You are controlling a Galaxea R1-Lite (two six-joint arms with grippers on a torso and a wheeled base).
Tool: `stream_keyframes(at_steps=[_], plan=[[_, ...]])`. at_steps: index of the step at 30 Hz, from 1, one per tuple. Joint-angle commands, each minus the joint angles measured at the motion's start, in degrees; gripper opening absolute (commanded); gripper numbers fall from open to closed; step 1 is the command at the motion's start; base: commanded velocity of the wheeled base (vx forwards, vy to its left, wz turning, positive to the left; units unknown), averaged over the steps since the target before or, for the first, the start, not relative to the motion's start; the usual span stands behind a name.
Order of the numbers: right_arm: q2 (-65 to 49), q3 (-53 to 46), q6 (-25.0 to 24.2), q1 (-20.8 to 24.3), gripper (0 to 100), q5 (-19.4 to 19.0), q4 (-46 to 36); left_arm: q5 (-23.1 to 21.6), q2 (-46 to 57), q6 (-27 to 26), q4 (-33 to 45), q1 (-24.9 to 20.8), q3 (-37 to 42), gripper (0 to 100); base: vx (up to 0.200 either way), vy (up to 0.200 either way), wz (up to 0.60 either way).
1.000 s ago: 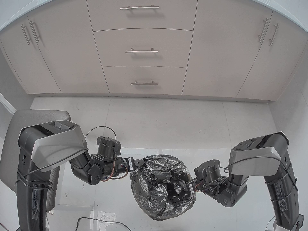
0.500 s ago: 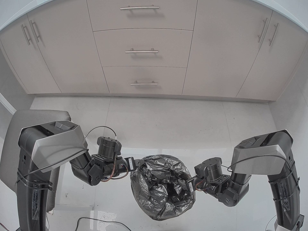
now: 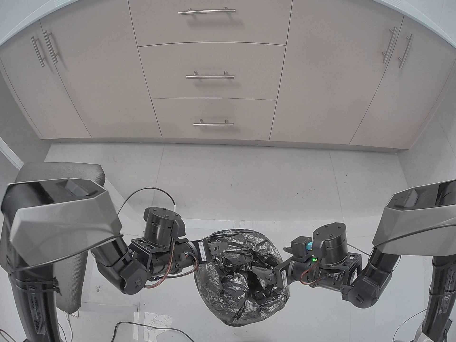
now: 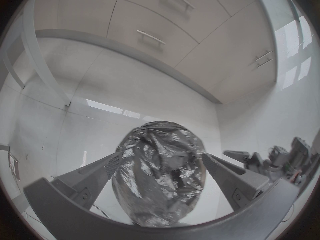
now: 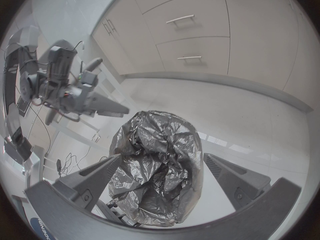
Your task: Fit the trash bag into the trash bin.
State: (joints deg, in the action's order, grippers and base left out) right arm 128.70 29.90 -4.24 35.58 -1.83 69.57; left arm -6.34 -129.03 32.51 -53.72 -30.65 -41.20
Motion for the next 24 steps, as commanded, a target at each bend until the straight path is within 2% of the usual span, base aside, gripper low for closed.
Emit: stream_keyframes(at_steps=[1,2,5,7,8,11,14,18,21,24], plan=[[-3.9,-0.2,-0.4,-6.0,100,-2.5,-0.1,-1.0,18.1,1.9,-0.2,-3.3,8.9,100,0.0,0.0,0.0],[-3.8,-0.1,-0.4,-6.1,100,-2.7,-0.1,-1.0,18.5,1.9,-0.2,-3.3,9.0,100,0.0,0.0,0.0],[-2.7,2.2,-0.4,-10.4,100,-4.1,-0.2,-0.3,30.8,0.9,6.0,-3.1,11.5,100,0.0,0.0,0.0],[-2.8,2.4,-0.4,-10.9,100,-4.1,-0.2,-0.1,33.8,0.7,9.0,-2.8,11.5,100,0.0,0.0,0.0],[-3.4,2.4,-0.3,-11.4,100,-4.1,-0.2,1.0,40.3,-0.7,17.2,-1.4,11.1,100,0.0,0.0,0.0],[-4.2,2.0,-0.3,-11.4,100,-4.1,-0.1,3.3,47.2,-4.9,26.0,1.2,10.4,100,0.0,0.0,0.0],[-4.4,2.2,-0.2,-11.2,100,-4.0,0.0,7.9,57.0,-10.5,35.1,5.1,9.8,100,0.0,0.0,0.0],[-4.7,2.4,-0.3,-11.1,100,-3.9,0.1,13.3,65.0,-14.0,39.3,8.9,12.1,100,0.0,0.0,0.0],[-5.5,2.2,-0.3,-10.7,100,-3.7,0.0,15.9,68.7,-14.1,39.3,11.0,15.5,100,0.0,0.0,0.0],[-5.9,2.1,-0.2,-10.5,100,-3.6,0.3,20.4,76.7,-14.5,39.4,13.4,19.9,100,0.0,0.0,0.0]])
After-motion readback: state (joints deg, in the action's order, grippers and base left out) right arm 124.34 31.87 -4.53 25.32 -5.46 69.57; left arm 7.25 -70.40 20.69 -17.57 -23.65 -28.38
